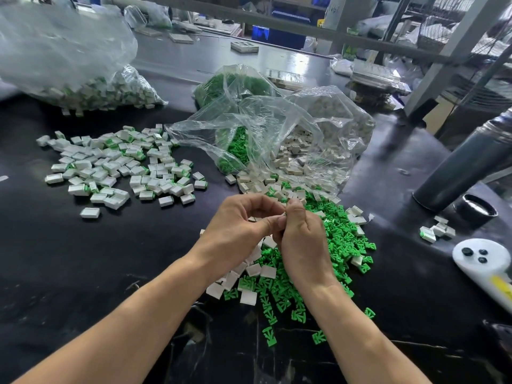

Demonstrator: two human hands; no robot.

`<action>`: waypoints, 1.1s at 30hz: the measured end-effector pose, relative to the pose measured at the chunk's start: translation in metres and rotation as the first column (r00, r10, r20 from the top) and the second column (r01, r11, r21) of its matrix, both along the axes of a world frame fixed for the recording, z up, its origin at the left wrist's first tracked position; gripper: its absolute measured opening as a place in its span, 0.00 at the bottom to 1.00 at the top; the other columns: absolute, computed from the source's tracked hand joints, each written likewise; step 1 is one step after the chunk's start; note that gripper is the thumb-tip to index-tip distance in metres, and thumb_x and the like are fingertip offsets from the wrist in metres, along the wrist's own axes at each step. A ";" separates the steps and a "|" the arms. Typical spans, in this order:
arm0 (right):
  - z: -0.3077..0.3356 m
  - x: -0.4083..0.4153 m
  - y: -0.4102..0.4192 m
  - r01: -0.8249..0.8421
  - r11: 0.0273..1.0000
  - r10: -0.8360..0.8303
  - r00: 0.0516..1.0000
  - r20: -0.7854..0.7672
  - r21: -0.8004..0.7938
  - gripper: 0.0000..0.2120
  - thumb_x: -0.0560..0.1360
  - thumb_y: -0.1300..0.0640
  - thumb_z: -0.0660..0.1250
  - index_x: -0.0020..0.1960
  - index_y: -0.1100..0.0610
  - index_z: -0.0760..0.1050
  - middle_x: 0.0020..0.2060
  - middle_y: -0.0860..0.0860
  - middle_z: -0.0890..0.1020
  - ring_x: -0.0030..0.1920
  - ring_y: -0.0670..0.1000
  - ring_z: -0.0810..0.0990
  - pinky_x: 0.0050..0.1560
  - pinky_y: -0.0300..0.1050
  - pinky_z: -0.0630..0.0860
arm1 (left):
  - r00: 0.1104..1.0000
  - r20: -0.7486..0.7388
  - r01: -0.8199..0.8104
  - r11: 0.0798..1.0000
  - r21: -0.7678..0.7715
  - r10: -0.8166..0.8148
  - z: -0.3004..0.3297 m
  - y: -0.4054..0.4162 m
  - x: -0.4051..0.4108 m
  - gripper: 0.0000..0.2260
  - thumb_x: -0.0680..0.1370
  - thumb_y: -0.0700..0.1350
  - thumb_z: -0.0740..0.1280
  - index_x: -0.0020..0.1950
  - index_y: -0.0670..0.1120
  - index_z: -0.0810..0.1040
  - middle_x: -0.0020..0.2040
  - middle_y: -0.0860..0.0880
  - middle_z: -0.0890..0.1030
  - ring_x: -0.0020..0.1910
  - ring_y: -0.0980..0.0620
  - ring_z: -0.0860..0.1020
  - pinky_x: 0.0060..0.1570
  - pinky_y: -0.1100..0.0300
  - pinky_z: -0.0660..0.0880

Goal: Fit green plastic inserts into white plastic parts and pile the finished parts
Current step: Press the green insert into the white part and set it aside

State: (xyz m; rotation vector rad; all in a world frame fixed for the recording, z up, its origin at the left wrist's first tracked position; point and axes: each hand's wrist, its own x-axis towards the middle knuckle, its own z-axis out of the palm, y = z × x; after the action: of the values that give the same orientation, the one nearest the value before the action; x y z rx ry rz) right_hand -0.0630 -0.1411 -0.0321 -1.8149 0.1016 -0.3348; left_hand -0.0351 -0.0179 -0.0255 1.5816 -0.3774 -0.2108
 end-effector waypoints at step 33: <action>0.001 -0.006 -0.018 -0.092 0.986 0.086 0.995 0.051 0.137 0.02 0.80 0.60 0.71 0.50 0.56 0.83 0.37 0.49 0.84 0.35 0.45 0.78 0.32 0.34 0.71 | 0.991 -0.002 -0.137 0.988 -0.075 0.137 -0.002 0.012 0.013 0.03 0.76 0.41 0.75 0.49 0.45 0.85 0.39 0.50 0.85 0.38 0.54 0.80 0.41 0.59 0.81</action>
State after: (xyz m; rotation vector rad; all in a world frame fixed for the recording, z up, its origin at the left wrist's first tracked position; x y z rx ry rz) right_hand -0.0693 -0.1590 -0.0308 -1.6669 0.0121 -0.2975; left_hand -0.0219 -0.0056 -0.0271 1.5269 -0.2749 -0.0871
